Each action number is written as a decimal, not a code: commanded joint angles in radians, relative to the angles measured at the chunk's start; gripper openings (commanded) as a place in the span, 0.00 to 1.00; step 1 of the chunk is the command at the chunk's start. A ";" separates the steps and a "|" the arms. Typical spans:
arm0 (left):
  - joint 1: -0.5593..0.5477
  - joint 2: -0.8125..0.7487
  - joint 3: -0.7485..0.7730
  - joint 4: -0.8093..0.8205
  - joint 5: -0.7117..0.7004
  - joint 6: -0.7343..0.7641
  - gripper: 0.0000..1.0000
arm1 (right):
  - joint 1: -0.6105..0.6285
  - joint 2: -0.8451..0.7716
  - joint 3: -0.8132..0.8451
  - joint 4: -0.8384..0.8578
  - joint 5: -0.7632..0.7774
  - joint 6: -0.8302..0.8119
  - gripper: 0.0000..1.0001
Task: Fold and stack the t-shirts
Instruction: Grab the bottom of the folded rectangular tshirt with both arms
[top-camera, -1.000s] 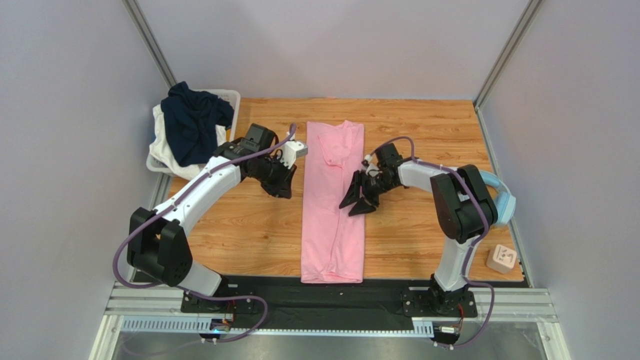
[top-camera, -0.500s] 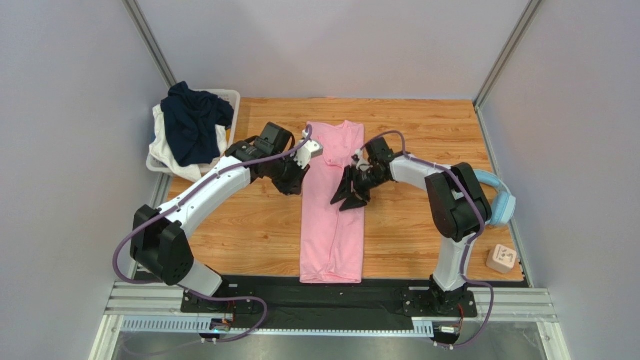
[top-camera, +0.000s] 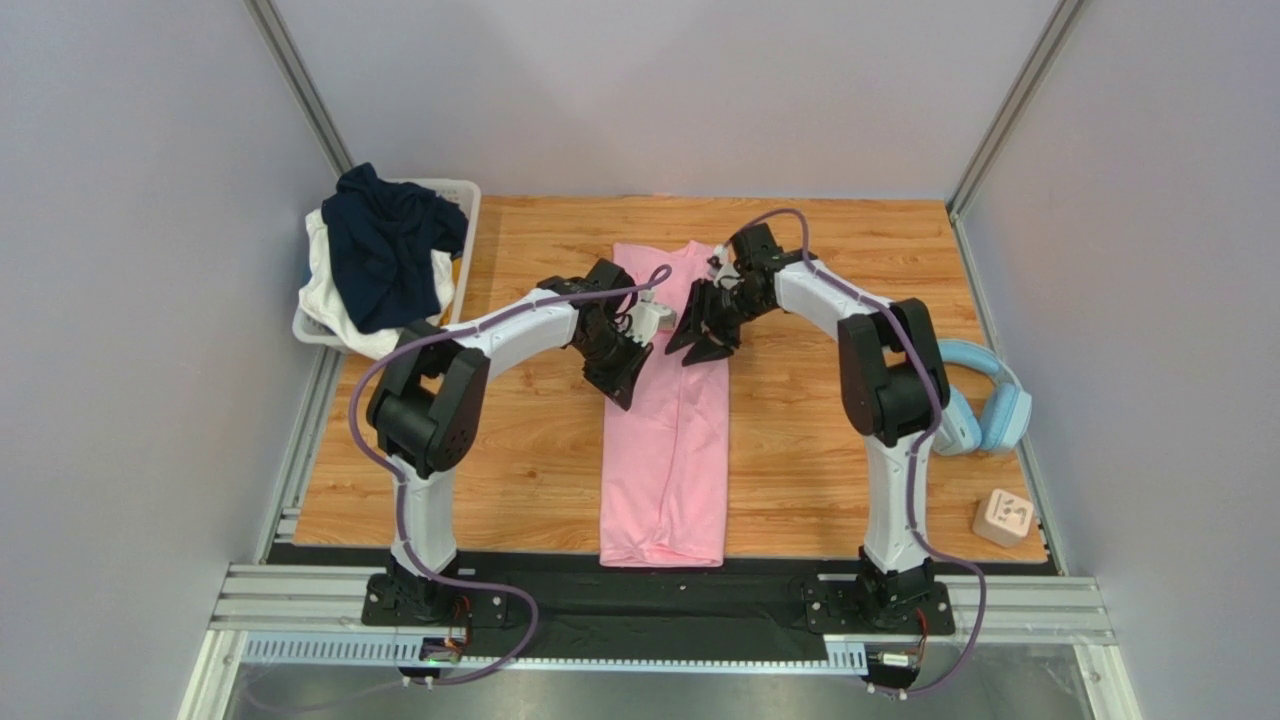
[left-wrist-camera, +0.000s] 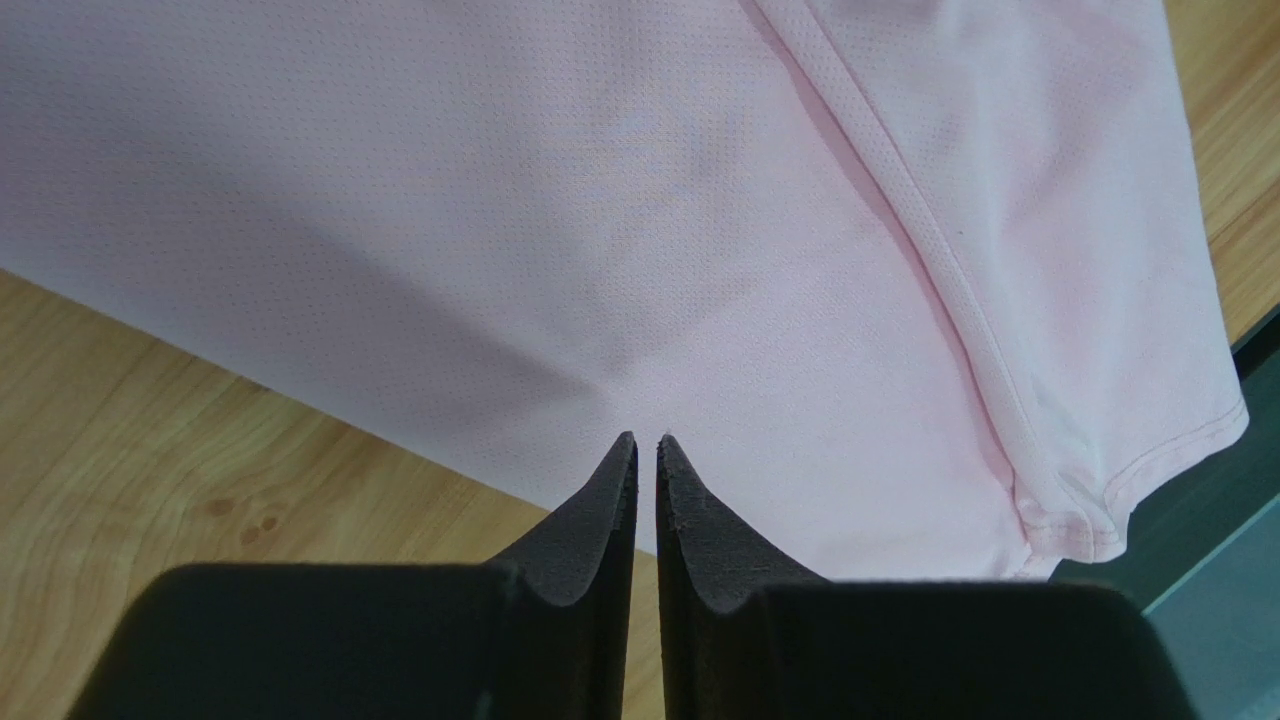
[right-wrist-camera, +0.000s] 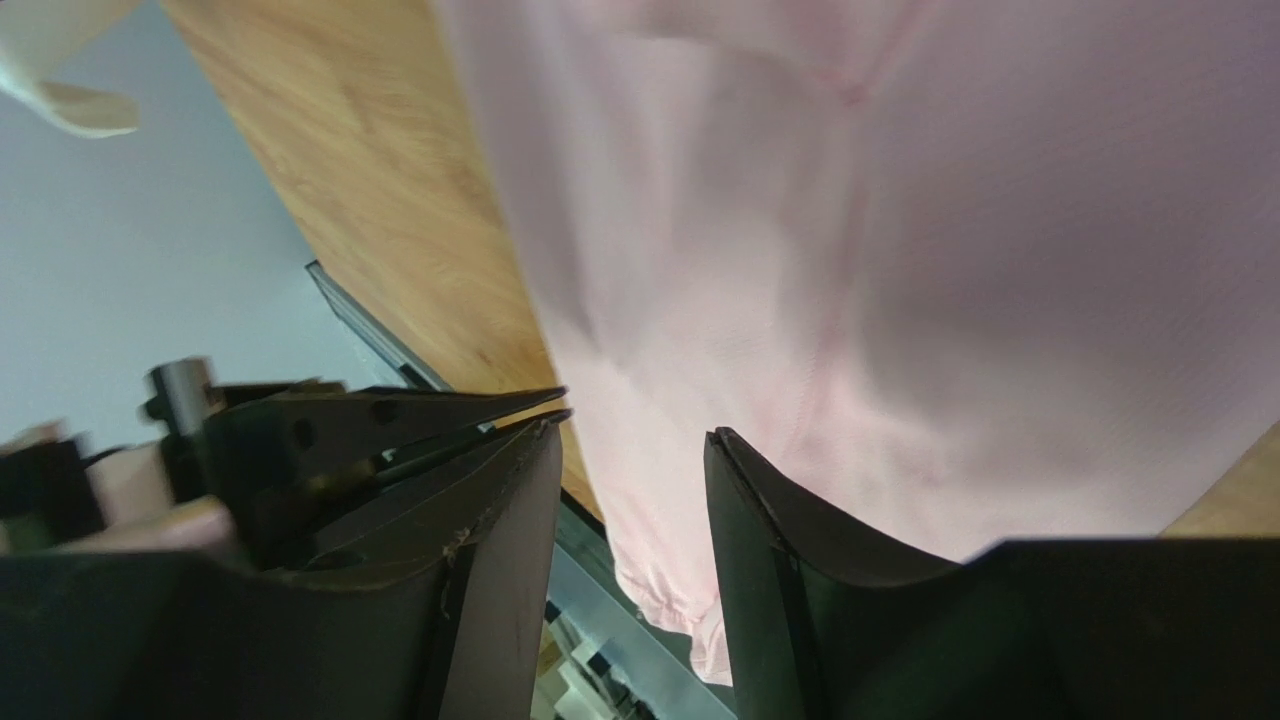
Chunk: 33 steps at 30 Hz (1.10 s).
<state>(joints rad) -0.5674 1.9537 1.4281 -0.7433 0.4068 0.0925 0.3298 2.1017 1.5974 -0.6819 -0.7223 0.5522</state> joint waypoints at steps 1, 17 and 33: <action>-0.003 0.034 0.069 -0.002 0.036 -0.031 0.15 | -0.035 0.092 0.039 -0.030 0.007 -0.006 0.46; 0.017 0.218 0.173 0.022 -0.006 -0.034 0.14 | -0.075 0.238 0.187 -0.067 -0.009 -0.017 0.46; 0.107 0.320 0.391 -0.044 -0.009 -0.039 0.14 | -0.132 0.486 0.553 -0.125 -0.066 0.028 0.47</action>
<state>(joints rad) -0.4801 2.2414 1.7538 -0.7650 0.4393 0.0463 0.2367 2.4954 2.0182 -0.7887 -0.8181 0.5705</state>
